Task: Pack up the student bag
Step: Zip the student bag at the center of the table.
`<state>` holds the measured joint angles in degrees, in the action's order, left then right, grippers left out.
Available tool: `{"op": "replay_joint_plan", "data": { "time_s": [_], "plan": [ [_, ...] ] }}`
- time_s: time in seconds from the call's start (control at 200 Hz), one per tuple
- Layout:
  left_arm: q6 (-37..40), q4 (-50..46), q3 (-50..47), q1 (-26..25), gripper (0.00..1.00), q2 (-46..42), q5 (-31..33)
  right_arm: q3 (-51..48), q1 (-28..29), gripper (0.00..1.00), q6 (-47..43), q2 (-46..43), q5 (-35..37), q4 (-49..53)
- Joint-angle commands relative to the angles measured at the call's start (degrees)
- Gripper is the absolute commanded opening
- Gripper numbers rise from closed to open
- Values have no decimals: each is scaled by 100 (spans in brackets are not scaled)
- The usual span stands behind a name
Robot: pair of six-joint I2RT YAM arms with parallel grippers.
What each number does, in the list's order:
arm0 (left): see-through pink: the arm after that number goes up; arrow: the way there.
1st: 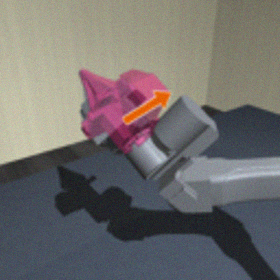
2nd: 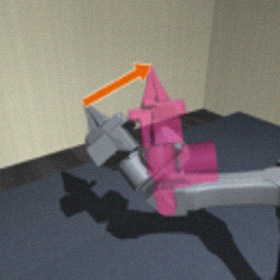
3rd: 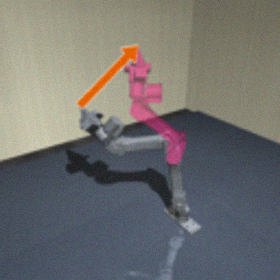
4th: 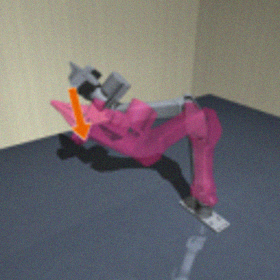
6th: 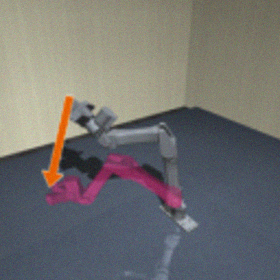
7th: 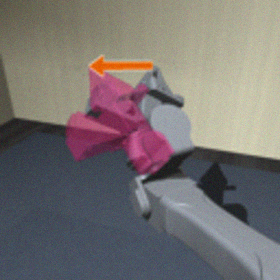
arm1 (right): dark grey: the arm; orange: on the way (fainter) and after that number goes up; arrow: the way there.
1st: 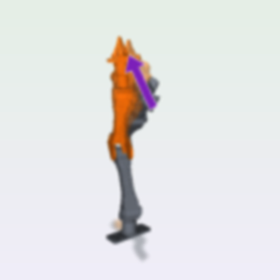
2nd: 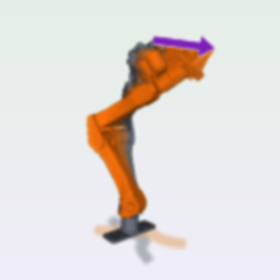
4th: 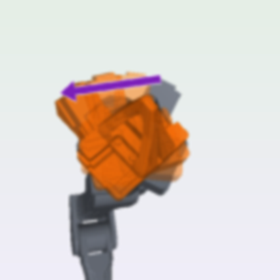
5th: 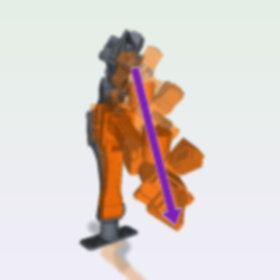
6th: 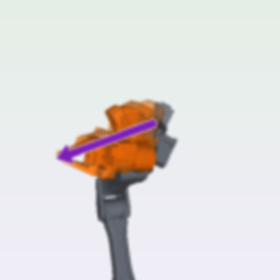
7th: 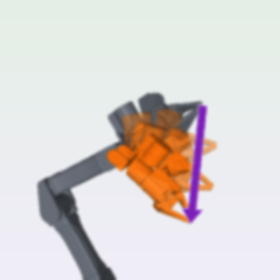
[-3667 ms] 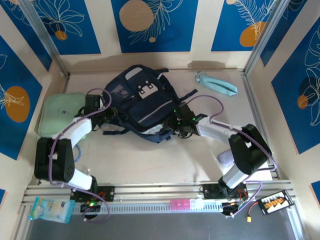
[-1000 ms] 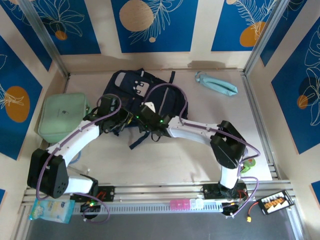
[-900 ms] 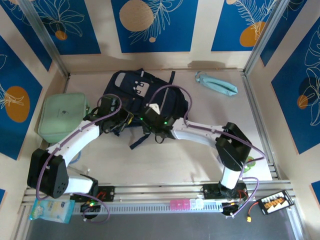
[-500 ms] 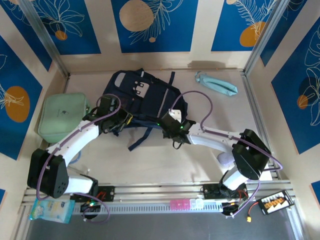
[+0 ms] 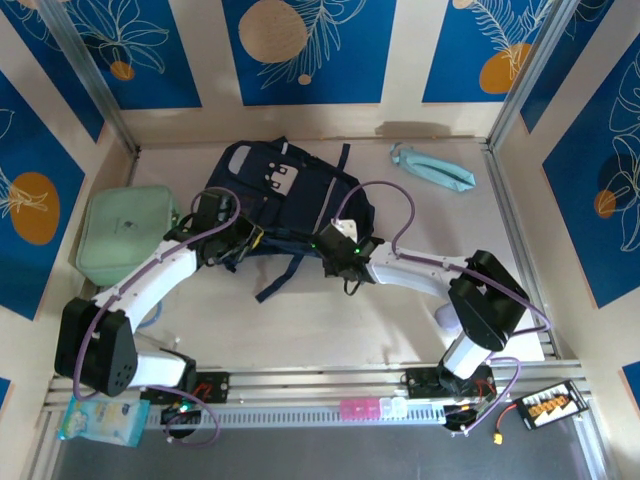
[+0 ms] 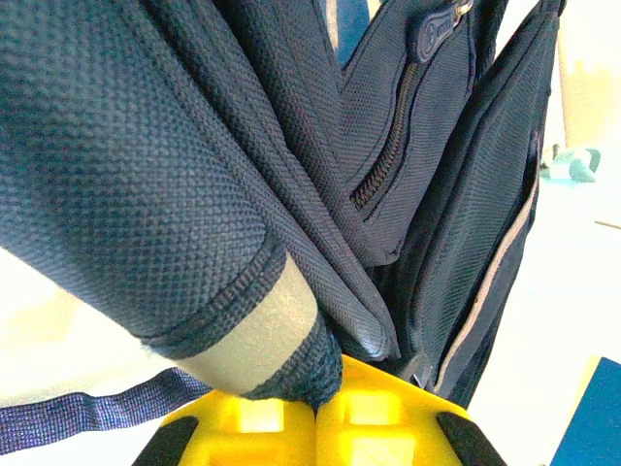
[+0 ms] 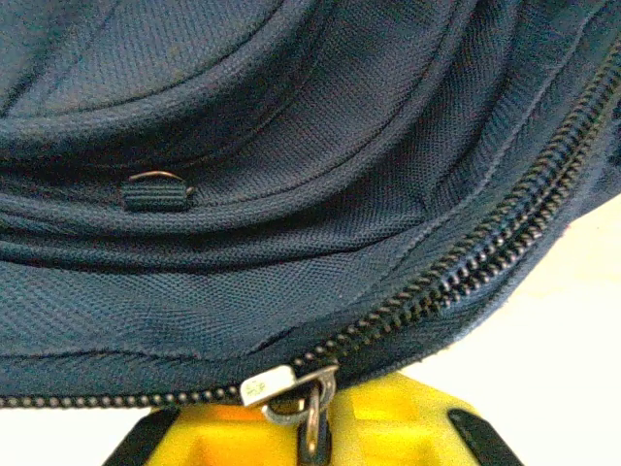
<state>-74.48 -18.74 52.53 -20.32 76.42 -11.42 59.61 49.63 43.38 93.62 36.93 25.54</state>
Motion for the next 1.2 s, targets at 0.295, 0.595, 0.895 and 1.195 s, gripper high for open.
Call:
{"op": "replay_joint_plan", "data": {
  "time_s": [0.295,0.595,0.895,1.195],
  "plan": [
    [600,288,42,107,0,-66,181,-803,-600,0,161,-979,105,-98],
    [1724,53,569,108,0,379,-119,-782,-1001,0,-296,-1551,-624,303],
    [3582,666,1196,236,0,1570,-346,-985,-134,0,-1243,-1617,-3004,-630],
    [3987,290,2252,630,34,2696,136,-156,222,0,-1127,-476,-3465,-1215]
  ]
}}
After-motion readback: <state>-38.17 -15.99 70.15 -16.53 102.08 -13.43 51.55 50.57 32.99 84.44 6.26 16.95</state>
